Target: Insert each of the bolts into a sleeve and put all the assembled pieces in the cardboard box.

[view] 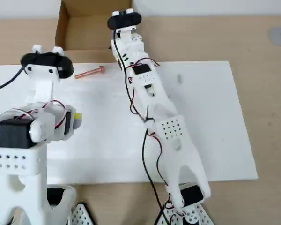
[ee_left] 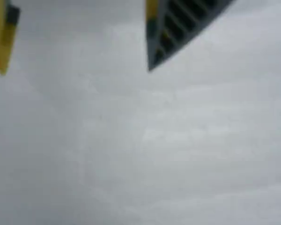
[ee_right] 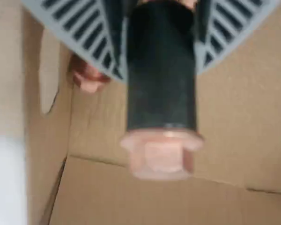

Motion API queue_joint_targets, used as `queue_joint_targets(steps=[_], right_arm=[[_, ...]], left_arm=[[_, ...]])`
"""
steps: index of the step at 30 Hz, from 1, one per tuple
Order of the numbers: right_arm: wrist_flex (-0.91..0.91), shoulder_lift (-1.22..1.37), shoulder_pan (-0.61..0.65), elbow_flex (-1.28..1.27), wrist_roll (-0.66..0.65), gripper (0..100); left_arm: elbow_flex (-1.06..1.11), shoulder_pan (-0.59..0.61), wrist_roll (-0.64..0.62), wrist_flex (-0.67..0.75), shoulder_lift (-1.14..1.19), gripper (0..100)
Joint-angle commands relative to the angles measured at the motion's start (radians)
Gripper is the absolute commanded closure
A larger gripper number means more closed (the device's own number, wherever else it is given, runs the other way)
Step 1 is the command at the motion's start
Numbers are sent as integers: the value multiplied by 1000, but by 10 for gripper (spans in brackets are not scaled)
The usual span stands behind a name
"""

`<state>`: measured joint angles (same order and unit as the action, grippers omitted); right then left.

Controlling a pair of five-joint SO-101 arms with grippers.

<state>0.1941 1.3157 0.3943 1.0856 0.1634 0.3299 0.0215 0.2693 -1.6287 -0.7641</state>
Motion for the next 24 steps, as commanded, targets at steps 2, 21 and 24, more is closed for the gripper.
queue_joint_targets(steps=[2,21,24], right_arm=[[143,124,-12,361,-25,864],[540,1,-18,582,-26,781],[689,-116,-33,582,-26,781]], left_arm=[[38,6,-9,0,-2,797],[-31,117,-18,138,142,793],[-132,123,21,157,369,793]])
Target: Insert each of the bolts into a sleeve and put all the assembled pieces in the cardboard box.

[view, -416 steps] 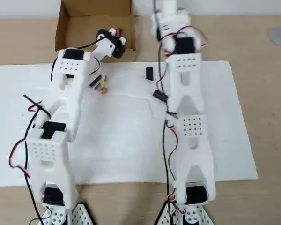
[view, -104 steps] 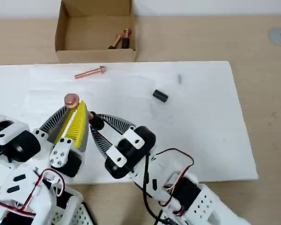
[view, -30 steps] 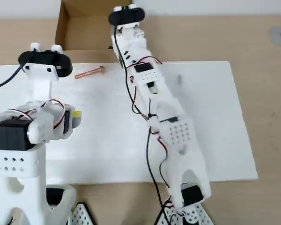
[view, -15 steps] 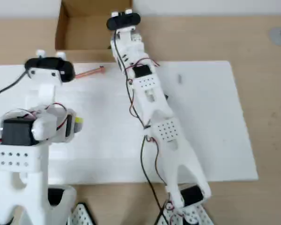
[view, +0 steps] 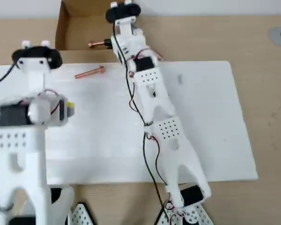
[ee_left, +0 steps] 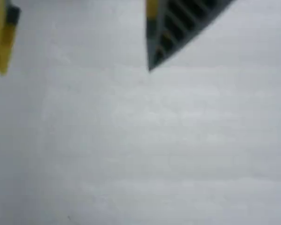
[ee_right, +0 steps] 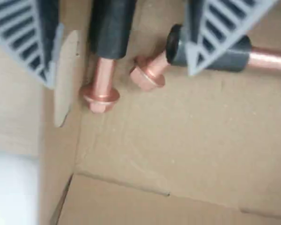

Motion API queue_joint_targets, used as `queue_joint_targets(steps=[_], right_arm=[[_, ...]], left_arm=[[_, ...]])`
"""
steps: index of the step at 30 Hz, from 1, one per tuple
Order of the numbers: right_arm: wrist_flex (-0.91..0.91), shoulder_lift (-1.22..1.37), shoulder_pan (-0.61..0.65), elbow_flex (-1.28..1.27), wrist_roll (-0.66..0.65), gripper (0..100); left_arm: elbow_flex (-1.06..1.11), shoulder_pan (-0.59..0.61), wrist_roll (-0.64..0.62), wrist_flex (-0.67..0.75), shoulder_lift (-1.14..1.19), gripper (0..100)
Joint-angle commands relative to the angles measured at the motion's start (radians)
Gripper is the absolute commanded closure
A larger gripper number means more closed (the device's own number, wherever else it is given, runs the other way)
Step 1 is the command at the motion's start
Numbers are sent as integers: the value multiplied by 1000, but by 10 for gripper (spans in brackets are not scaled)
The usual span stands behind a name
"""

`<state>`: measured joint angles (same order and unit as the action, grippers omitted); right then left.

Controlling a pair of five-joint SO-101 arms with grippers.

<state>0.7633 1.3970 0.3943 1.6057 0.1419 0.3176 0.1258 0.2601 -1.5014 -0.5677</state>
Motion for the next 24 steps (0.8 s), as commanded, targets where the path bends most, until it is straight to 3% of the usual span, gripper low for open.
queue_joint_targets(steps=[1,4,8,15,24], right_arm=[[170,-240,-36,62,-5,781],[344,-360,-61,62,-5,781],[606,-506,-97,62,-5,781],[1005,-736,-177,61,-9,780],[1025,-949,-331,56,-14,781]], left_arm=[[-173,18,48,37,262,794],[-385,11,117,28,522,794],[-706,-51,270,-86,831,795],[-1234,-157,485,-204,1156,796],[-1530,-149,600,-199,1415,797]])
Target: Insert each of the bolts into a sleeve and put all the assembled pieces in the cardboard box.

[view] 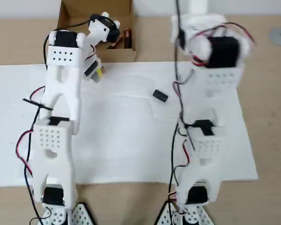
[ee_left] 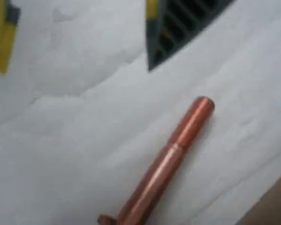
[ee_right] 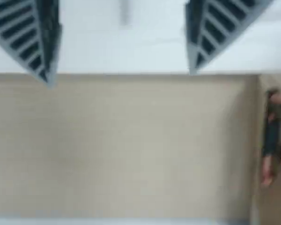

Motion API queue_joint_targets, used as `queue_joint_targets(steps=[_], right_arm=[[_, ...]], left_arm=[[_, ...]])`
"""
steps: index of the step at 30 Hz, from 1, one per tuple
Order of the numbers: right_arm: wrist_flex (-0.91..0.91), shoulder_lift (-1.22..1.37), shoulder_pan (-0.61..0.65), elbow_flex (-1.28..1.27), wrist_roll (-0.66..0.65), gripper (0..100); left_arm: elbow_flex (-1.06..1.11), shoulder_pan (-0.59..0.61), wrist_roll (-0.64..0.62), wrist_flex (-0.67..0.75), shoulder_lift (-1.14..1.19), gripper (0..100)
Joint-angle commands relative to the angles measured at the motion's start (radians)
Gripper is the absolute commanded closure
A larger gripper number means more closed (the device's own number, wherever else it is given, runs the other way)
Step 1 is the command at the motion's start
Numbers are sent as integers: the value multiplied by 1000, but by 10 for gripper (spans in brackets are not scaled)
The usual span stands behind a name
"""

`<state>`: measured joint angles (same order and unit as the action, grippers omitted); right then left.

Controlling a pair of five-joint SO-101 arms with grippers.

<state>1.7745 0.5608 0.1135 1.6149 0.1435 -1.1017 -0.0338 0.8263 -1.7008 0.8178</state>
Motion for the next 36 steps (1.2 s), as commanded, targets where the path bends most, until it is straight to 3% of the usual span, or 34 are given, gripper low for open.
queue_joint_targets(steps=[1,4,13,31,36], right_arm=[[14,-130,-61,47,-38,781],[14,-170,-82,45,-104,781],[14,-205,-96,45,-115,781],[14,-205,-91,47,-112,781],[14,-205,-91,47,-112,781]], left_arm=[[-141,18,46,0,54,797],[-230,41,92,0,130,797],[-457,41,184,29,332,797],[-450,-21,196,80,519,801],[-450,-21,195,78,527,922]])
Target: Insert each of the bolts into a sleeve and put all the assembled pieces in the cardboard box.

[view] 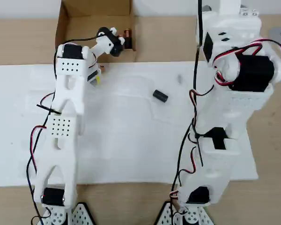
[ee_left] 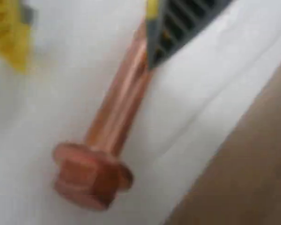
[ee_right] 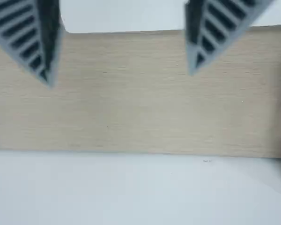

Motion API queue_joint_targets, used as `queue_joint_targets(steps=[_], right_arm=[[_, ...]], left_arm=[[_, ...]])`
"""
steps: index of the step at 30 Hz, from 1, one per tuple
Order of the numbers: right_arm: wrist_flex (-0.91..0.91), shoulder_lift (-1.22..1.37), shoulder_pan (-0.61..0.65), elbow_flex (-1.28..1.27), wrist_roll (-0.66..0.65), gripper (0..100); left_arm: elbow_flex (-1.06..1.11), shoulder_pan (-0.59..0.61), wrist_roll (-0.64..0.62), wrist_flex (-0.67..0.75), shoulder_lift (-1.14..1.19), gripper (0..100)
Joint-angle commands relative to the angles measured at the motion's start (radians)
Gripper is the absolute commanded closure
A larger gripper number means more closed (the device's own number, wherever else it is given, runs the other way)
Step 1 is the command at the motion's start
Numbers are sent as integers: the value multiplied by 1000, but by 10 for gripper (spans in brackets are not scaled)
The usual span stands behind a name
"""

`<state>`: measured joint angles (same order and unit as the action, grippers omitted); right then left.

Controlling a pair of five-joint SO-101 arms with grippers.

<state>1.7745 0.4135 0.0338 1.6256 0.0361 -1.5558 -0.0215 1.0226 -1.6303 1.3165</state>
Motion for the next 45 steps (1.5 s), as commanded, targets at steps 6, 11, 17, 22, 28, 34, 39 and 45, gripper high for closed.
queue_joint_targets(steps=[6,11,17,22,28,34,39,45], right_arm=[[14,-58,-12,38,-5,781],[14,-58,-12,38,-3,781],[14,-58,-12,38,-3,781],[14,-58,-12,38,-3,781],[14,-58,-12,35,-3,781],[14,-58,-10,35,-3,781],[14,-54,-10,35,-3,781],[14,-54,-10,33,-3,781]], left_arm=[[-5,-35,-55,6,19,988],[-55,-38,-51,-61,7,988],[-110,-38,-49,-124,-61,983],[-28,-37,-49,-124,-160,961],[84,-28,-49,-123,-291,947],[54,0,-8,-91,-315,947],[129,17,52,9,-315,947],[301,28,52,222,-315,947]])
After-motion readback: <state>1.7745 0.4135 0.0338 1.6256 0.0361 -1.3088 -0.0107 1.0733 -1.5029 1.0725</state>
